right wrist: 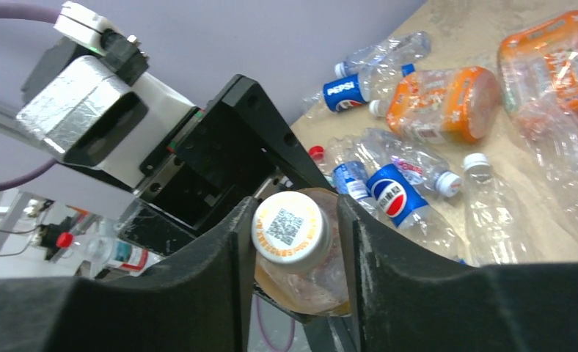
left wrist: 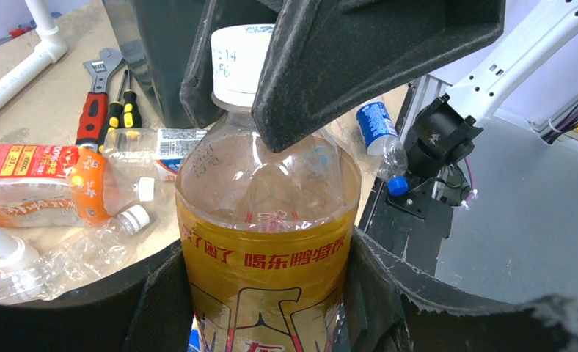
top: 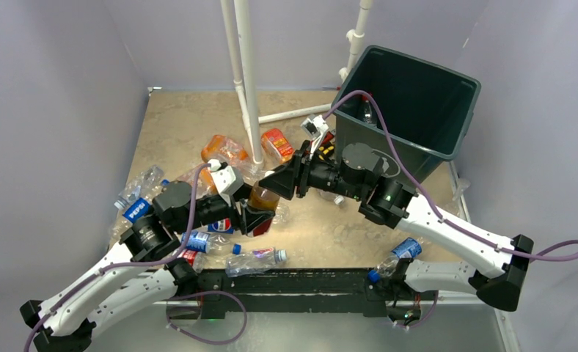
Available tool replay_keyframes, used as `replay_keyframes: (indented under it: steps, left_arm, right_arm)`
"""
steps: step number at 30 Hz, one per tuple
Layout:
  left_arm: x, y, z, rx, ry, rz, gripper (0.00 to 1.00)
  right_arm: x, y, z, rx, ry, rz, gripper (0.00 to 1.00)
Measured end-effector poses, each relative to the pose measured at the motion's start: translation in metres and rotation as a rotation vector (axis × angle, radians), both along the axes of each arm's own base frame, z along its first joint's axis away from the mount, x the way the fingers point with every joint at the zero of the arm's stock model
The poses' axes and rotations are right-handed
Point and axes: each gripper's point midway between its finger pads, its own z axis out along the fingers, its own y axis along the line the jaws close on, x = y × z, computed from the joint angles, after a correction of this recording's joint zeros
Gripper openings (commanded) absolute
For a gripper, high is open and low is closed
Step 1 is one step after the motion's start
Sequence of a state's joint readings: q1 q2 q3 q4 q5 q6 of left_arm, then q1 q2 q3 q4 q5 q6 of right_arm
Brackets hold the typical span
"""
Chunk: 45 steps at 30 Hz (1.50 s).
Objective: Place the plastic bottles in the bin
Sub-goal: Pick up the plastic bottle at the center of the board, then place the plastic bottle in the trash bin.
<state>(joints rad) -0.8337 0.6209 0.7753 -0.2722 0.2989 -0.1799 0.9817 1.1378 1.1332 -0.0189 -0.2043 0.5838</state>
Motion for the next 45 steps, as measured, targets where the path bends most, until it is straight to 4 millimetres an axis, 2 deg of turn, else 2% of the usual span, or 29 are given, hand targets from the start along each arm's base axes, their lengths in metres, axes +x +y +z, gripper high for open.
replay_keyframes:
  steps: [3,4,6,7,10,11,12,14,17,21,24,27,31,33,36,42,44,45]
  left_arm:
    - [0.000,0.001,0.003,-0.004,-0.003,0.004,0.44]
    - [0.000,0.001,0.004,-0.005,-0.003,0.005,0.46]
    - [0.000,0.003,0.007,-0.009,-0.006,0.011,0.51]
    - [0.000,0.004,0.008,-0.009,-0.007,0.014,0.55]
    - [0.000,0.006,0.008,-0.007,-0.005,0.025,0.69]
    - [0.001,0.007,0.008,-0.007,-0.004,0.032,0.81]
    - [0.001,0.008,0.008,-0.007,-0.001,0.039,0.89]
    - [0.002,0.010,0.010,-0.017,0.003,0.053,0.95]
    - [0.008,0.020,0.017,-0.052,0.009,0.130,0.98]
    - [0.015,0.046,0.037,-0.149,0.005,0.280,0.99]
    - [0.012,0.070,0.058,-0.264,-0.011,0.365,0.99]
    - [0.006,0.101,0.078,-0.397,-0.033,0.459,0.99]
    - [-0.001,0.141,0.092,-0.554,-0.061,0.568,0.99]
    - [0.000,0.156,0.090,-0.606,-0.053,0.627,0.99]
    - [0.006,0.163,0.081,-0.634,-0.022,0.686,0.99]
    - [0.023,0.150,0.045,-0.579,0.073,0.733,0.99]
    - [0.027,0.144,0.038,-0.559,0.101,0.739,0.99]
    - [0.030,0.141,0.035,-0.547,0.113,0.742,0.99]
  right_arm:
    - [-0.001,0.002,0.006,0.023,-0.013,0.011,0.30]
    - [-0.001,0.002,0.007,0.027,-0.018,0.011,0.23]
    - [-0.001,0.003,0.010,0.040,-0.025,0.016,0.03]
    - [-0.001,0.003,0.010,0.044,-0.027,0.016,0.00]
    - [0.000,0.006,0.011,0.055,-0.029,0.018,0.00]
    - [0.000,0.006,0.011,0.057,-0.029,0.019,0.00]
    - [0.001,0.007,0.010,0.058,-0.030,0.019,0.00]
    - [0.002,0.007,0.006,0.057,-0.029,0.014,0.00]
    - [0.004,0.005,0.000,0.046,-0.031,-0.005,0.00]
    - [0.009,-0.004,0.003,0.045,-0.055,-0.051,0.00]
    - [0.011,-0.017,0.019,0.066,-0.111,-0.097,0.00]
    - [0.014,-0.035,0.047,0.082,-0.192,-0.158,0.00]
    - [0.022,-0.069,0.117,0.150,-0.345,-0.303,0.00]
    - [0.024,-0.098,0.150,0.198,-0.414,-0.403,0.00]
    - [0.022,-0.157,0.190,0.275,-0.503,-0.599,0.00]
    - [0.027,-0.258,0.229,0.302,-0.581,-1.005,0.00]
    - [0.036,-0.273,0.235,0.248,-0.586,-1.122,0.00]
    - [0.041,-0.274,0.236,0.218,-0.589,-1.158,0.00]
